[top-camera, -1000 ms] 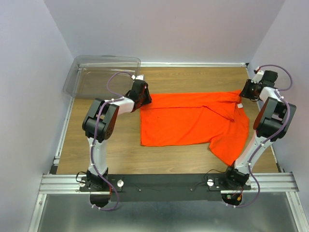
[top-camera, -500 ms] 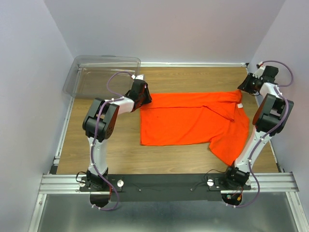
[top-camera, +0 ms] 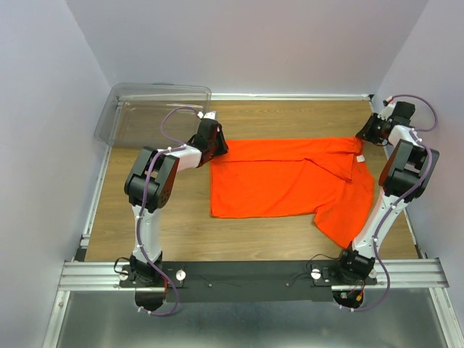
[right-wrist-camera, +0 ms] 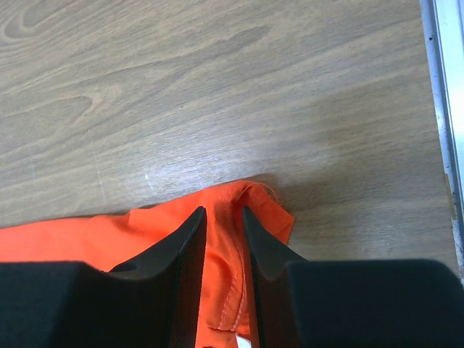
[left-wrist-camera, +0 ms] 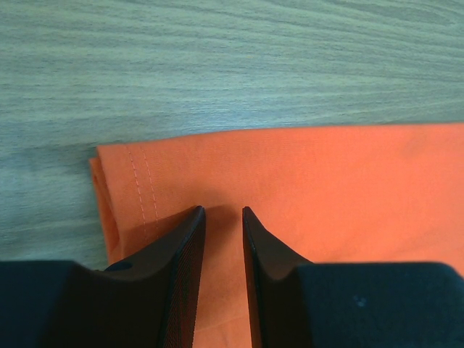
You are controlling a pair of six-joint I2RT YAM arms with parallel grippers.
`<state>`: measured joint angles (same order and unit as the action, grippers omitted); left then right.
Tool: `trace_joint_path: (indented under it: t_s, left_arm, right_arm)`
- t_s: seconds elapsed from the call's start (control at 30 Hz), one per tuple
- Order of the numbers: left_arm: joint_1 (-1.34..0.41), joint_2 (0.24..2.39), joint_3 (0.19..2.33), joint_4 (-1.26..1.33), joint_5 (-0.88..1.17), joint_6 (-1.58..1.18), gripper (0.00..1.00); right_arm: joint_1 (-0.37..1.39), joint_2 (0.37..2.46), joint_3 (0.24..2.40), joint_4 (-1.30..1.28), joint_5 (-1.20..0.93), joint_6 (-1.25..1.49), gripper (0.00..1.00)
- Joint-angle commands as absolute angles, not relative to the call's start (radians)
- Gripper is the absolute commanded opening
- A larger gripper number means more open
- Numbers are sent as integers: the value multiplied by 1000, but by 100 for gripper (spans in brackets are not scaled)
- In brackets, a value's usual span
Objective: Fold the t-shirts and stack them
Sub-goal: Fold the tshirt
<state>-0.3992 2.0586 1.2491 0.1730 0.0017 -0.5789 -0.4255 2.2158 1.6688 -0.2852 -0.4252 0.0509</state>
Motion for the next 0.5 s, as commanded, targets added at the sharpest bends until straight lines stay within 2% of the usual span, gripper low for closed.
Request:
trace_joint_path:
  t_s: [0.0, 0.13, 0.23, 0.33, 0.47]
  left_arm:
    - [-391, 2094, 1256, 149, 25, -565, 35]
    - [-391, 2094, 1255, 150, 26, -566, 35]
    - [-390, 2095, 1256, 150, 26, -566, 35]
    - [-390, 2097, 1258, 150, 28, -566, 35]
    - [-391, 2098, 1255, 153, 28, -566, 35]
  right_arm:
    - [-433, 2217, 1698, -293, -390, 38, 33]
    - [-433, 2226, 1698, -293, -408, 52, 31]
    - [-433, 2230, 1697, -293, -417, 60, 26]
    - [-433, 2230, 1695, -295, -422, 63, 19]
    - [-433, 2215, 1686, -295, -420, 60, 3]
